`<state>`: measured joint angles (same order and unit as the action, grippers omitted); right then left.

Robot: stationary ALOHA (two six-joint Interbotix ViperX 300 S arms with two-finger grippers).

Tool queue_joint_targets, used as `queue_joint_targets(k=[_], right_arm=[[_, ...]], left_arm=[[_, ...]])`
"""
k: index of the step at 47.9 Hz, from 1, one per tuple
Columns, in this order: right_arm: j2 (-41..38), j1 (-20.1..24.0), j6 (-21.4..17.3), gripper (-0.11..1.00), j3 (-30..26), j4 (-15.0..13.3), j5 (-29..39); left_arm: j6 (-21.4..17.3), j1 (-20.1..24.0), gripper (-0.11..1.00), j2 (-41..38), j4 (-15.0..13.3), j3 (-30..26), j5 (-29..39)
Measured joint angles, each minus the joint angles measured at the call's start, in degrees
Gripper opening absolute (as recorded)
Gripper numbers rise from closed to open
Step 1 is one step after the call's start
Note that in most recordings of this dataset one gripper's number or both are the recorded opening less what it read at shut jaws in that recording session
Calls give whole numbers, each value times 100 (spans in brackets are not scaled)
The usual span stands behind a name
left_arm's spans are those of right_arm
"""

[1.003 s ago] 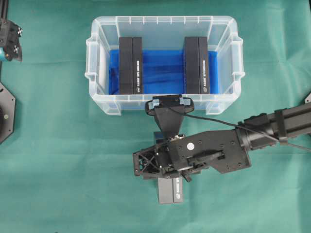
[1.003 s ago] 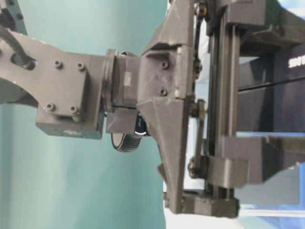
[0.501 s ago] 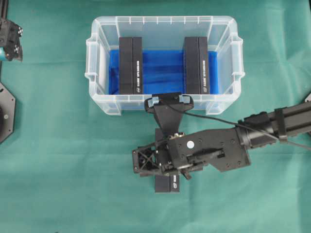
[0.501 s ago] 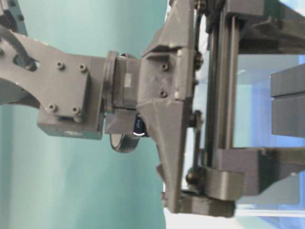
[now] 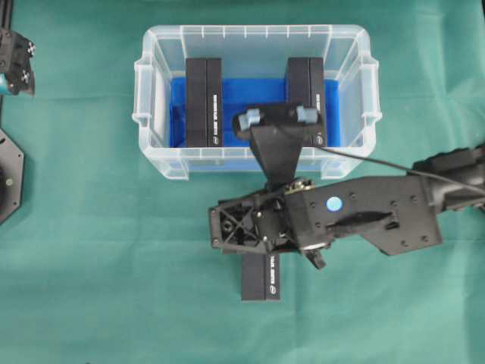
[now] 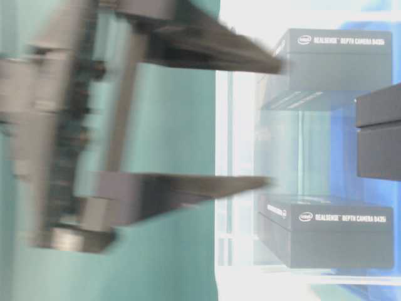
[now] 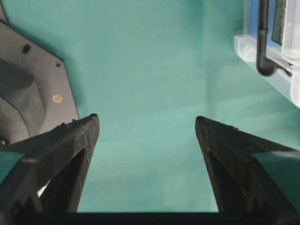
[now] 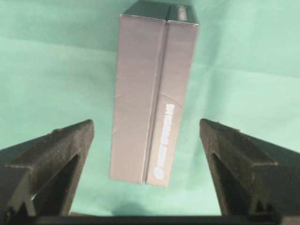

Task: Take out the box from the case.
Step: 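Lower the held box onto the cloth in front of the bin, then open the right gripper and withdraw it to the right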

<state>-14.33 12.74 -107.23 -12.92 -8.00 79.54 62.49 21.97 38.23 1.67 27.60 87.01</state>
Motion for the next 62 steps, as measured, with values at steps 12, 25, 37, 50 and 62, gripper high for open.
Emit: queue_joint_targets(k=[12, 25, 37, 50, 62], right_arm=[[0, -9, 229, 89, -360, -114, 325], [35, -9, 387, 89, -352, -114, 483], [492, 105, 431, 89, 167, -114, 853], [1591, 149, 378, 89, 1354, -114, 853], [2804, 167, 352, 89, 2505, -114, 747]], left_arm=[[0, 0, 82, 44, 0, 0, 0], [9, 0, 82, 114, 0, 35, 0], [18, -9, 82, 176, 0, 44, 9], [44, 0, 82, 396, 0, 88, 53], [35, -9, 81, 536, 0, 132, 62]])
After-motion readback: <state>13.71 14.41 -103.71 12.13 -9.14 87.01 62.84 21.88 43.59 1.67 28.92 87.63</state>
